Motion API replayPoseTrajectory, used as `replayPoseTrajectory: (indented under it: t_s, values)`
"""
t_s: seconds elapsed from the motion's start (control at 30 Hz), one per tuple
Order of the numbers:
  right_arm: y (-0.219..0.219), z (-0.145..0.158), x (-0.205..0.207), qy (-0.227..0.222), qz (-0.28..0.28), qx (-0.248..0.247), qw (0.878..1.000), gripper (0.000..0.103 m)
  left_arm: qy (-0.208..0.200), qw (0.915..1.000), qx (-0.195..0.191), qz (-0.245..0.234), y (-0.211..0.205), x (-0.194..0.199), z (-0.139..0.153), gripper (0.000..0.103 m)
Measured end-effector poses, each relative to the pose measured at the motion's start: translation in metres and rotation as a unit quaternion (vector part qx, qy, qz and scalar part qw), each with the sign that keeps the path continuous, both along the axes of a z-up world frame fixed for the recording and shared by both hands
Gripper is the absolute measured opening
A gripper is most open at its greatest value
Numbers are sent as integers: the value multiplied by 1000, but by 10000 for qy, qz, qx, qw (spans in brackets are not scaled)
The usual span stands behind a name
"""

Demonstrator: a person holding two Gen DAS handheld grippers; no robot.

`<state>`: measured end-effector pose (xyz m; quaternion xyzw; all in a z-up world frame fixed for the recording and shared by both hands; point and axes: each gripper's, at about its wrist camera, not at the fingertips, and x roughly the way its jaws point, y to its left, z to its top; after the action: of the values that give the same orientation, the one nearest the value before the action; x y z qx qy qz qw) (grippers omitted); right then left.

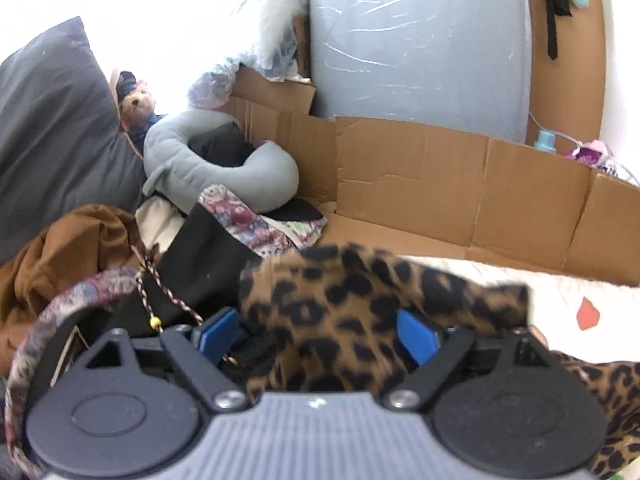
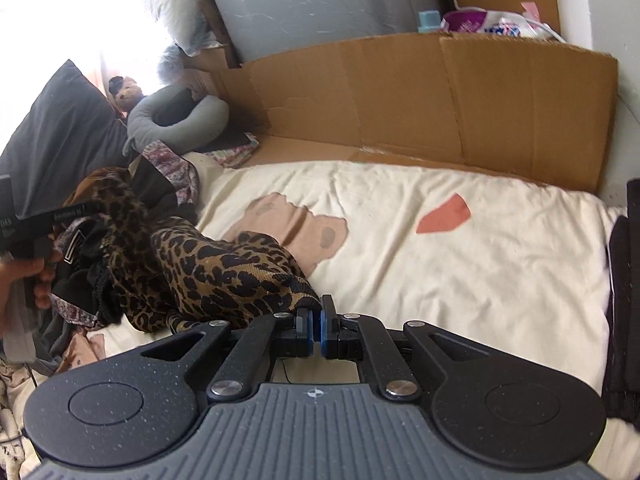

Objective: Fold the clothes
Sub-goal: 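Lift the trousers with both grippers and pull them onto the open sheet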

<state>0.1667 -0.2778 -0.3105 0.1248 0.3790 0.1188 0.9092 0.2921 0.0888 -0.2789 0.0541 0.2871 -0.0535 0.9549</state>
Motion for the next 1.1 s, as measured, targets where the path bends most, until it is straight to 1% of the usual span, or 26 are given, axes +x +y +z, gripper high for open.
replayPoseTrajectory:
  t_s: [0.07,0.1,0.2,0.3,0.33,0.4,0.43,0.47,0.5,0.53,0.6,0.83,1.0,1.1]
  values:
    - [-2,-4,-2,45,-26,-3,10000,1,32,9998,133,-121,0,1,-2,93]
    - [-3,-6,-4,68,-39,-4,10000,1,73,9998,114,-172,2,1,-4,93]
    - [-4,-9,-5,107,-29,-2,9999,1,178,9992,-106,-338,10,-2,-8,93]
    - [-5,-12,-6,142,-13,2,9999,1,226,9976,-448,-474,20,-5,-12,93]
    - [-6,-13,-6,154,-11,8,9999,1,241,9968,-569,-501,22,-6,-12,89]
    - [-6,-15,-6,174,-12,30,9998,1,248,9951,-761,-572,26,-8,-11,75]
    - [-6,-15,-7,180,-15,42,9998,1,266,9945,-821,-586,27,-8,-10,59]
    - [-7,-14,-8,168,-24,53,9998,1,283,9939,-880,-600,28,-9,-9,34]
    - [-7,-12,-10,149,-35,63,9999,1,300,9932,-940,-614,29,-9,-8,20]
    - [-8,-10,-12,129,-46,73,9999,1,321,9924,-1023,-602,31,-10,-6,10]
    - [-9,-6,-15,89,-68,93,9999,1,289,9915,-1173,-490,37,-17,0,7]
    - [-12,8,-26,-49,-144,162,9998,1,135,9926,-1183,-256,47,-65,38,4]
    - [-23,30,-38,-165,-308,104,9993,1,94,9930,-1175,-110,58,-103,66,3]
    - [-34,44,-46,-203,-446,75,9988,1,89,9918,-1271,61,67,-123,79,3]
